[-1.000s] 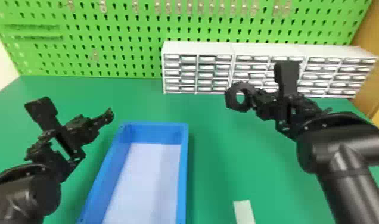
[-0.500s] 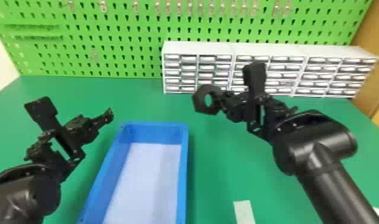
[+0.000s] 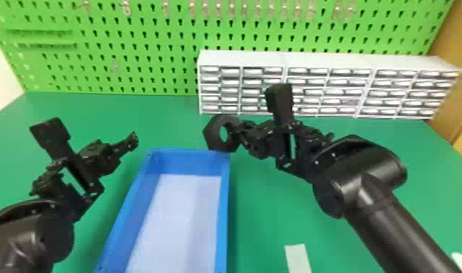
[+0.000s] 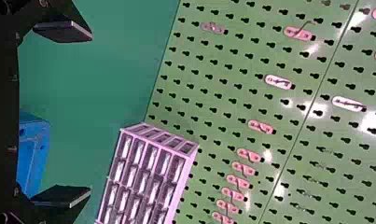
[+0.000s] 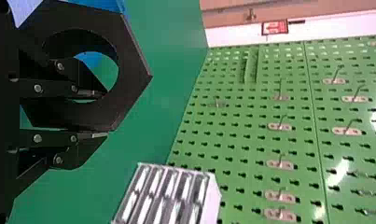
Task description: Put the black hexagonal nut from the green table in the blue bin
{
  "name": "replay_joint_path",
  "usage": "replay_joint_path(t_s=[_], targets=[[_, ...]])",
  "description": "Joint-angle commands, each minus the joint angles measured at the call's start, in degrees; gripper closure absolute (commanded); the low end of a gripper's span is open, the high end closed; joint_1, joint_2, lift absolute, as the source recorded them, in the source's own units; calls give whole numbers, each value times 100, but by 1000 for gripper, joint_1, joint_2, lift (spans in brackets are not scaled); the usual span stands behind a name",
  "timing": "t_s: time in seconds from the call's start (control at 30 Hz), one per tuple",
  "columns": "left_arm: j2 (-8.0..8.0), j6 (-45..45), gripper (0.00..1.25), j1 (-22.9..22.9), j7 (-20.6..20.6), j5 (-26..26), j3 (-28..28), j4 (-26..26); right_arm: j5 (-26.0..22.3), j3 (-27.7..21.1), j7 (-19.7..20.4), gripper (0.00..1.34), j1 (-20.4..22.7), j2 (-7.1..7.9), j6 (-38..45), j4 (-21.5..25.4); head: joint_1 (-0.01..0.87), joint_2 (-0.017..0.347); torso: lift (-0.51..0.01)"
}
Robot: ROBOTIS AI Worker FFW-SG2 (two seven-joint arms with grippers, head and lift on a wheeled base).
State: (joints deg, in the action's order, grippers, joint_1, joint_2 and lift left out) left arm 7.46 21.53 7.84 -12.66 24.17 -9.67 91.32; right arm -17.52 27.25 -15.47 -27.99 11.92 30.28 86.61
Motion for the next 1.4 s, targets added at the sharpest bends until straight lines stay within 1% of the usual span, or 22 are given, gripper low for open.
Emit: replay_joint_path(t_s=[0.0, 0.33, 0.47, 0.8, 1.17, 1.23, 1.27, 1.3, 1.37], targets=[[1, 0, 124, -2, 0, -9, 0, 0, -199, 245, 0, 953, -58, 47, 4, -3, 666, 32, -100], [1, 0, 124, -2, 0, -17, -26, 0, -604, 764, 0, 953, -137, 108, 4, -3, 666, 32, -100], [-8, 0, 124, -2, 0, -17, -26, 0, -700, 931, 0, 953, -181, 135, 4, -3, 666, 32, -100], [1, 0, 124, -2, 0, -17, -9, 0, -902, 1265, 0, 953, -269, 144, -5, 5, 666, 32, -100], [1, 9, 124, -2, 0, -26, -9, 0, -938, 1362, 0, 949, -286, 144, -14, 5, 666, 32, -100], [1, 9, 124, -2, 0, -17, -9, 0, -946, 1362, 0, 872, -295, 152, -14, 5, 666, 32, -100], [1, 9, 124, -2, 0, -17, -9, 0, -946, 1353, 0, 792, -286, 152, -14, 5, 666, 32, -100], [1, 9, 124, -2, 0, -17, -9, 0, -946, 1353, 0, 668, -286, 152, -14, -3, 666, 32, -100], [1, 9, 124, -2, 0, -26, -9, 0, -946, 1353, 0, 486, -286, 152, -14, 5, 666, 32, -100]])
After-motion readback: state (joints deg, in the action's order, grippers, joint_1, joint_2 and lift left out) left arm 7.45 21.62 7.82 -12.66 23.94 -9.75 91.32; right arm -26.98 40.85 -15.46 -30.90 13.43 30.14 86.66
